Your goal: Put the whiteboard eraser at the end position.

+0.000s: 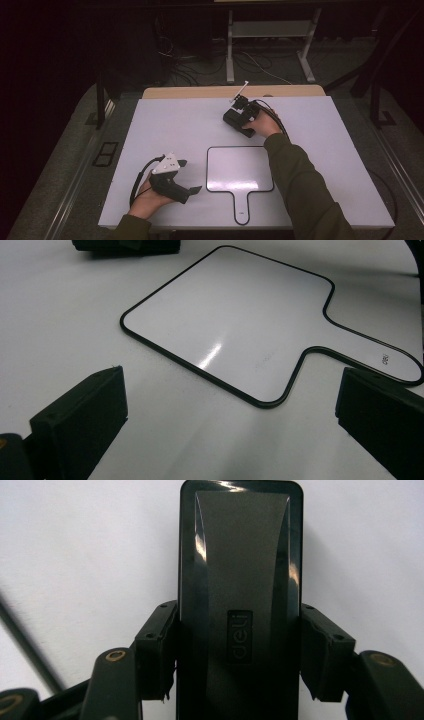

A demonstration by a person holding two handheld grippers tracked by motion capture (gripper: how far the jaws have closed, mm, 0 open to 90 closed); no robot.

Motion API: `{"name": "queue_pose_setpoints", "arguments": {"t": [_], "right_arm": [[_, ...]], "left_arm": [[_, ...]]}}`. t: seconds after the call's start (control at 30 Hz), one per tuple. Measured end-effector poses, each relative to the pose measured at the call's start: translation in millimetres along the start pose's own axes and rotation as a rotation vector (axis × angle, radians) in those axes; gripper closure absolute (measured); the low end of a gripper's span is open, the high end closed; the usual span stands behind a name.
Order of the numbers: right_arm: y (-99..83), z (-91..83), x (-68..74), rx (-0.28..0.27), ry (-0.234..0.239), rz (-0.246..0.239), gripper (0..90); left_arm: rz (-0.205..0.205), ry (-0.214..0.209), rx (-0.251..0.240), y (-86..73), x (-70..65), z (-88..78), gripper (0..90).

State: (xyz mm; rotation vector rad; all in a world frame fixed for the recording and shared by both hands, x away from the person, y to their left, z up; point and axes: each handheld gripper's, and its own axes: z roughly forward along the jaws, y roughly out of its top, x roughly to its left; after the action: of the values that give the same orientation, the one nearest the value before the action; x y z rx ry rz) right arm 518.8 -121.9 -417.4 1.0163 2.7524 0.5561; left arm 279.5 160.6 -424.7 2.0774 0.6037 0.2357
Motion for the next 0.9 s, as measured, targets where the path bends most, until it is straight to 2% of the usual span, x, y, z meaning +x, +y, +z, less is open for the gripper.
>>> {"name": "queue_pose_setpoints", "arguments": {"t": [0.03,0.2,0.23,0.37,0.43,0.57,0.73,0.9], "right_arm": [[-0.3,1.1,-0.7,-0.001,0.007,0.014,38.4],[-2.7,6.7,-3.1,-0.006,0.011,0.02,38.1],[-3.2,6.3,-3.4,-0.018,0.027,0.041,38.1],[-7.3,3.2,-5.7,-0.048,0.027,0.053,37.9],[-9.1,0.1,-6.0,-0.071,0.043,0.073,37.1],[-12.9,-9.6,-5.4,-0.141,0.029,0.084,34.0],[-15.1,-19.4,-3.7,-0.176,0.014,0.088,25.7],[-24.9,-27.2,2.7,-0.243,-0.014,0.085,19.2]], "left_arm": [[0.002,0.0,-0.002,0.0,1.1,0.0,0.0],[-0.001,-0.009,-0.018,-0.6,5.0,0.1,0.0],[-0.002,-0.01,-0.021,-1.0,5.5,0.6,0.0],[0.001,-0.015,-0.015,-2.7,8.4,1.6,0.0],[0.0,-0.017,-0.018,-3.9,9.2,2.3,0.0],[-0.014,-0.02,-0.032,-4.9,10.2,1.5,0.0],[-0.021,-0.019,-0.041,-4.6,8.0,-0.5,0.0],[-0.023,-0.018,-0.044,-4.9,8.2,-1.0,0.0]]}}
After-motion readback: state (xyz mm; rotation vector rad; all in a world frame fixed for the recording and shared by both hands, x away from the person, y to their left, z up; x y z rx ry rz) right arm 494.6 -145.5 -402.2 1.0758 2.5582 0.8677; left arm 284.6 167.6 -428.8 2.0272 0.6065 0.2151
